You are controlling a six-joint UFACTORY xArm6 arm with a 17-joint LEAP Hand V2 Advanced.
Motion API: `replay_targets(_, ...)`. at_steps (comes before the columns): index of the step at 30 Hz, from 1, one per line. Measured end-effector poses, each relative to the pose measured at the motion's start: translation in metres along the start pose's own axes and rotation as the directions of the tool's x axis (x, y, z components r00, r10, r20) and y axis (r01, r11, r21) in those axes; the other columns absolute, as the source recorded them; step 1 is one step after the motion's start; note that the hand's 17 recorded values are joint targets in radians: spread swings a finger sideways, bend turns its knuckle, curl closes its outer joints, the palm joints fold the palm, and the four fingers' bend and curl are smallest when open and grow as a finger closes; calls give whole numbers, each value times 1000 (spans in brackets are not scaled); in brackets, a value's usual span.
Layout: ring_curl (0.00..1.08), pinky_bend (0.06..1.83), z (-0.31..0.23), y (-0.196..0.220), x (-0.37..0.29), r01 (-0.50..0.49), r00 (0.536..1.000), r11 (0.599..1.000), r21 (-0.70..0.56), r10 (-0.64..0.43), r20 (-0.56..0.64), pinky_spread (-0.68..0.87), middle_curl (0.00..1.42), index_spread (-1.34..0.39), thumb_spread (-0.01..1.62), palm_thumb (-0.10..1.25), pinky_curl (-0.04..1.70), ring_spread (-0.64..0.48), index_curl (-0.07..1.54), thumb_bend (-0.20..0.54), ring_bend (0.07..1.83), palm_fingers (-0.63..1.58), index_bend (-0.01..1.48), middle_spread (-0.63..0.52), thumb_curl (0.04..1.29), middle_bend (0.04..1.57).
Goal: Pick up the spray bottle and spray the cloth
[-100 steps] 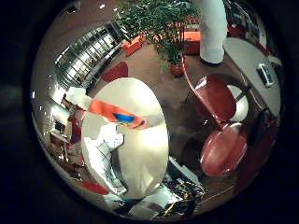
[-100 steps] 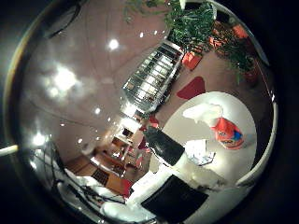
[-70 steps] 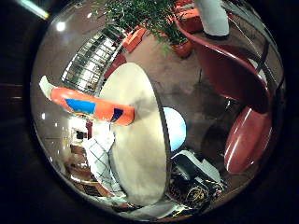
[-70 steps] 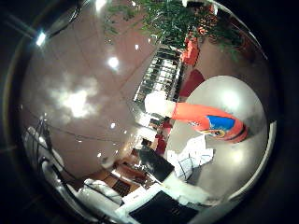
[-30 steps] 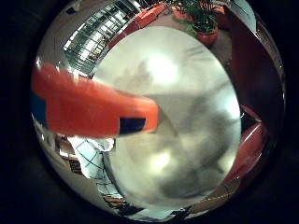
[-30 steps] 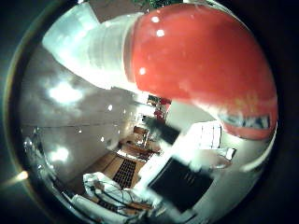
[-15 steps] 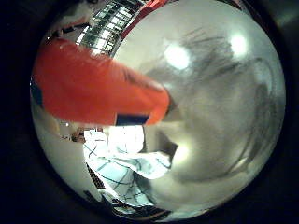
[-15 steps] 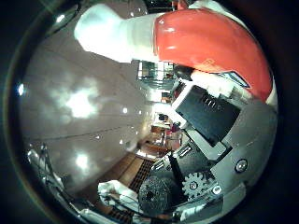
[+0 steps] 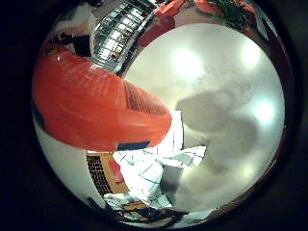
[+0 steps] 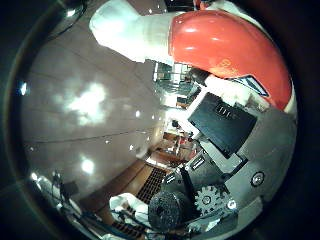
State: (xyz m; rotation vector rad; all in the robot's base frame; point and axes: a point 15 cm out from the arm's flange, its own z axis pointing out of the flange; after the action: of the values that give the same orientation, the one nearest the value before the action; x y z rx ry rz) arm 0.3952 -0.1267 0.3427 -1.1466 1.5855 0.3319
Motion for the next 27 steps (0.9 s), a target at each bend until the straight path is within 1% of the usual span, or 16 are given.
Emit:
replay_targets(2, 706, 1225, -10, 4, -8, 22, 997, 998, -61, -27, -71, -140, 650, -198, 1021, 1068, 1035, -204, 757, -12, 1407, 1117, 1196, -74, 684, 1422)
replay_targets(5, 712, 1193, -33, 8, -30, 60, 980, 986, -158, -88, -180, -141, 642, -201, 1010, 1064, 1100, -203, 751, -14, 1405, 1122, 1199, -79, 698, 1424)
replay_targets(8, 718, 1163, -48, 12, -58, 77, 963, 967, -245, -135, -233, -142, 637, -202, 1002, 1062, 1151, -203, 747, -13, 1404, 1125, 1200, -82, 709, 1424)
replay_targets(12, 726, 1124, -63, 24, -88, 73, 926, 920, -385, -206, -316, -146, 630, -203, 1000, 1054, 1218, -203, 743, -13, 1398, 1130, 1203, -88, 725, 1425)
replay_targets(16, 732, 1096, -65, 37, -104, 65, 870, 862, -503, -296, -395, -151, 625, -203, 994, 1044, 1266, -204, 741, -14, 1391, 1133, 1203, -90, 737, 1425)
replay_targets(20, 737, 1074, -58, 57, -112, 49, 787, 780, -624, -415, -456, -155, 624, -203, 991, 1032, 1303, -205, 739, -14, 1385, 1137, 1201, -91, 746, 1428)
replay_targets(24, 741, 1066, -50, 73, -117, 11, 685, 696, -718, -528, -502, -159, 623, -203, 993, 1024, 1328, -206, 738, -14, 1378, 1143, 1197, -91, 752, 1425)
replay_targets(25, 744, 1060, -44, 80, -120, -23, 596, 636, -771, -611, -522, -161, 623, -202, 994, 1022, 1335, -206, 736, -13, 1373, 1146, 1200, -92, 757, 1420)
replay_targets(27, 746, 1059, -40, 83, -121, -49, 535, 607, -793, -655, -534, -161, 624, -202, 995, 1022, 1337, -207, 736, -13, 1372, 1146, 1200, -92, 759, 1420)
